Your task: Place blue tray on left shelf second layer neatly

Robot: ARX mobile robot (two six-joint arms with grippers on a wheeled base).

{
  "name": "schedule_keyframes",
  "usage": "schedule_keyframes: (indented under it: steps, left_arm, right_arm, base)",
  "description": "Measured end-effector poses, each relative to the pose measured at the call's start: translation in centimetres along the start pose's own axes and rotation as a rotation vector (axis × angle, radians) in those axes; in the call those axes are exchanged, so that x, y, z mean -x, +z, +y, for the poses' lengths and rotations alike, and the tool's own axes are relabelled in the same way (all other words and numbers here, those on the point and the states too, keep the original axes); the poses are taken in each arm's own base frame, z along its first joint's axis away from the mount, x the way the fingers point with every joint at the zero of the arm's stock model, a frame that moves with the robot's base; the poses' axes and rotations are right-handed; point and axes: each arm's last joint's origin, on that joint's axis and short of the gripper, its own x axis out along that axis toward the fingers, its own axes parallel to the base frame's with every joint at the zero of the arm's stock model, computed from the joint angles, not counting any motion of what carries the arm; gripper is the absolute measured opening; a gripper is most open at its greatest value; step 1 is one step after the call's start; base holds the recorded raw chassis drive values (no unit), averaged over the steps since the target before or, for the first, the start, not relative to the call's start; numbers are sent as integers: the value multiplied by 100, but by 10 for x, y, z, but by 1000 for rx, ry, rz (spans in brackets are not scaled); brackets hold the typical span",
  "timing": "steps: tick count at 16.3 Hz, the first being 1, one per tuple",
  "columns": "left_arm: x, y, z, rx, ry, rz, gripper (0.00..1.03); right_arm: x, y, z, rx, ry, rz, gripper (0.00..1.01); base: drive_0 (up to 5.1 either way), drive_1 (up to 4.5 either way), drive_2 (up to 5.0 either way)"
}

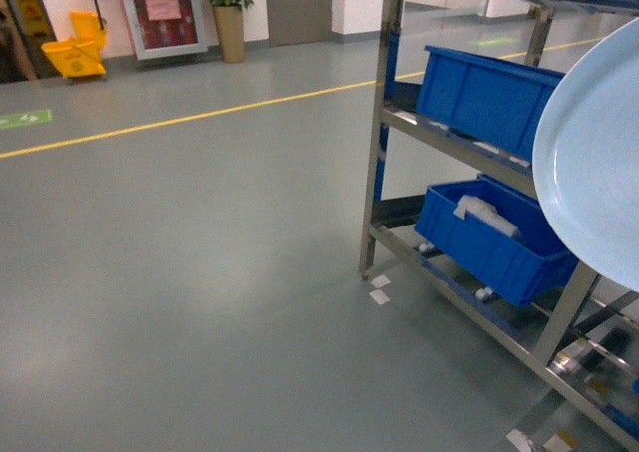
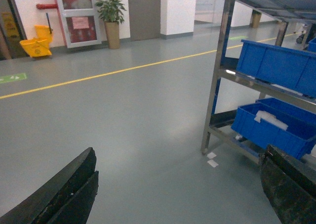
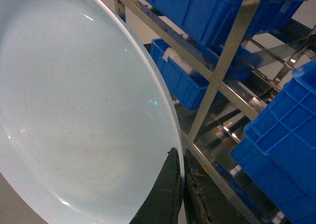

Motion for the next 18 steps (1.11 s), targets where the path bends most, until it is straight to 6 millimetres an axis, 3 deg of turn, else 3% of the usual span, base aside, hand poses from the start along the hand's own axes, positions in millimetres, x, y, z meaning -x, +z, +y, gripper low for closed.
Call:
schedule_keyframes:
  steps: [3,18]
  left_arm:
    - [0,0,0,0,0,-2,98]
    - [0,0,0,0,0,-3,98]
  right_arm:
    - [0,0,0,0,0,-4,2]
    - [-1,-1,0,0,0,2,2]
  base:
    - [-150,-150,-150]
    - [-169,241,-580]
